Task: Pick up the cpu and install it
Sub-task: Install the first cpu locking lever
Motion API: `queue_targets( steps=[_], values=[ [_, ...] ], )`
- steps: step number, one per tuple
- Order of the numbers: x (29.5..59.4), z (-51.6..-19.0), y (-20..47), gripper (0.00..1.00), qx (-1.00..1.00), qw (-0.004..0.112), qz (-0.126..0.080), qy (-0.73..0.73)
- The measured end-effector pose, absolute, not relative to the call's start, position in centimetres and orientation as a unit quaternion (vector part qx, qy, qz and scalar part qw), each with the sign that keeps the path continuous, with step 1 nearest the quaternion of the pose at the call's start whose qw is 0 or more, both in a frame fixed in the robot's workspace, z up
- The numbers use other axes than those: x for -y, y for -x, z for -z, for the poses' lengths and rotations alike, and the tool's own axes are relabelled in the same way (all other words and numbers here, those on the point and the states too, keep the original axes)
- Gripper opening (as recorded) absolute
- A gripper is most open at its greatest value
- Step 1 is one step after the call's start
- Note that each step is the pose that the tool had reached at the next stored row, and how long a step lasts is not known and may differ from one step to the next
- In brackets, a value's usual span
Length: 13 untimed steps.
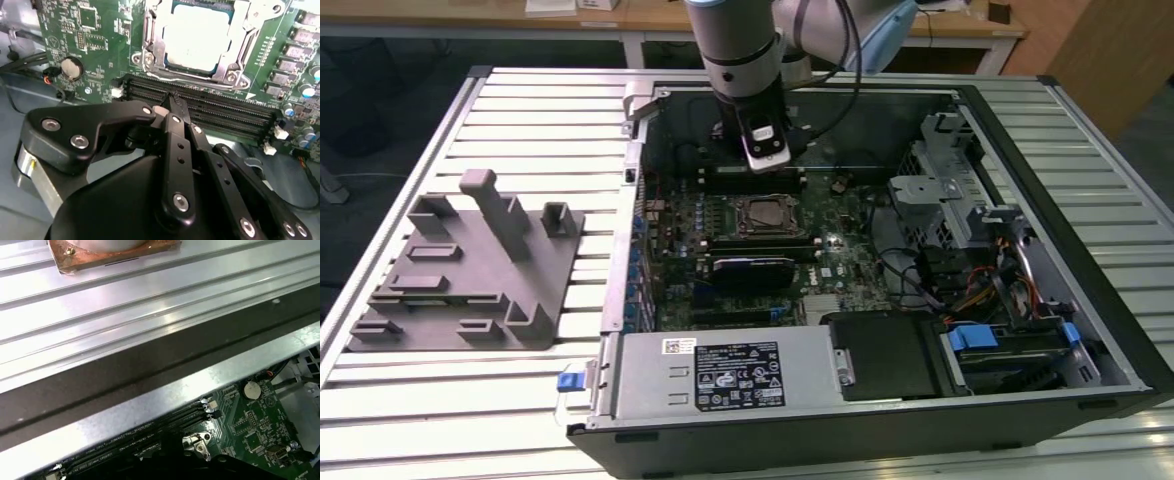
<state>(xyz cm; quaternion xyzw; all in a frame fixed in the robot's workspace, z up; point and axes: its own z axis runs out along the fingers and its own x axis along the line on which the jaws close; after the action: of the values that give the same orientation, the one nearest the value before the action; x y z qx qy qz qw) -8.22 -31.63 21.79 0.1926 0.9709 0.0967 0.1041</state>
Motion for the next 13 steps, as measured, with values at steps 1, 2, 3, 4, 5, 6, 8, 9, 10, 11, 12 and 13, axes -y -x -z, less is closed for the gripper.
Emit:
queue_targets(
  steps=[1,2,3,4,5,6,8,9,10,11,12,13],
  values=[
    [31.63,-21.79,8.22,0.11,-0.971,0.104,-0.097,-0.193],
    [31.63,-21.79,8.22,0.11,-0.971,0.104,-0.097,-0.193],
    [31.63,-21.8,8.22,0.11,-0.971,0.104,-0.097,-0.193],
    [31.63,-21.8,8.22,0.11,-0.971,0.104,-0.097,-0.193],
    [31.63,-21.8,8.19,0.11,-0.971,0.104,-0.096,-0.193],
    [31.65,-21.8,8.14,0.11,-0.971,0.103,-0.095,-0.193],
    [31.7,-21.79,7.98,0.11,-0.972,0.101,-0.094,-0.193],
    [31.74,-21.79,7.88,0.11,-0.972,0.1,-0.093,-0.193],
    [31.78,-21.78,7.78,0.11,-0.972,0.098,-0.092,-0.193],
    [31.83,-21.78,7.66,0.11,-0.972,0.096,-0.091,-0.193],
    [31.87,-21.77,7.55,0.11,-0.973,0.094,-0.089,-0.193],
    [31.9,-21.76,7.45,0.11,-0.973,0.091,-0.087,-0.193]
  ],
)
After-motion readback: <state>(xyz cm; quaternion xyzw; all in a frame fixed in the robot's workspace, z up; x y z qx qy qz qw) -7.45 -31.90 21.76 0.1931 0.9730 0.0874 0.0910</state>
